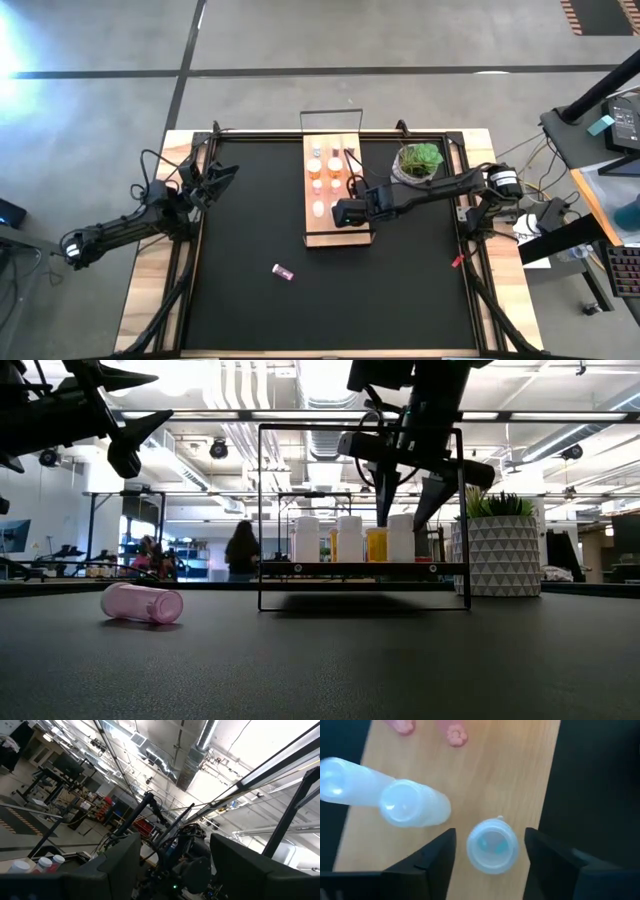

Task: Pick and place medicine bottles onto shelf by color
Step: Put the pink pill bottle on the shelf aligned with the pink pill bottle

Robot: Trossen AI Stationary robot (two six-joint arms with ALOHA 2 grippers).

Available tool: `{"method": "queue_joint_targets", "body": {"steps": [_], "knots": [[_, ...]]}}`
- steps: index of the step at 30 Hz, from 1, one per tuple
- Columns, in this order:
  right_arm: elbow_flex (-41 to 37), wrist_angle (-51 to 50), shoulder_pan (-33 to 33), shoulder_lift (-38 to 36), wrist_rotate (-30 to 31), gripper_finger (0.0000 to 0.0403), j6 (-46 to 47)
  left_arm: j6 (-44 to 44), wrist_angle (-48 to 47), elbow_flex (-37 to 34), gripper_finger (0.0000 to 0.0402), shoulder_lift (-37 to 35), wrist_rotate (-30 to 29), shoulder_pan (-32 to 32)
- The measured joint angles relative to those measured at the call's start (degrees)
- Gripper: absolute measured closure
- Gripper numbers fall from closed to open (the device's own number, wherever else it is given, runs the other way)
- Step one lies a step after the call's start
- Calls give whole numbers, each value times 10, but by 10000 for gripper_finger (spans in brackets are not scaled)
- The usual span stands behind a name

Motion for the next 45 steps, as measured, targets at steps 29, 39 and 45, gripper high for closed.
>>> {"method": "queue_joint_targets", "body": {"steps": [29, 39, 45], "knots": [[214, -155, 87, -159, 107, 90, -311, 0, 0, 0, 178, 0, 0, 0], [175, -153, 226, -208, 200, 90, -280, 0, 0, 0, 178, 0, 0, 0], [130, -153, 301, -205, 240, 90, -232, 0, 0, 0, 178, 0, 0, 0]]}}
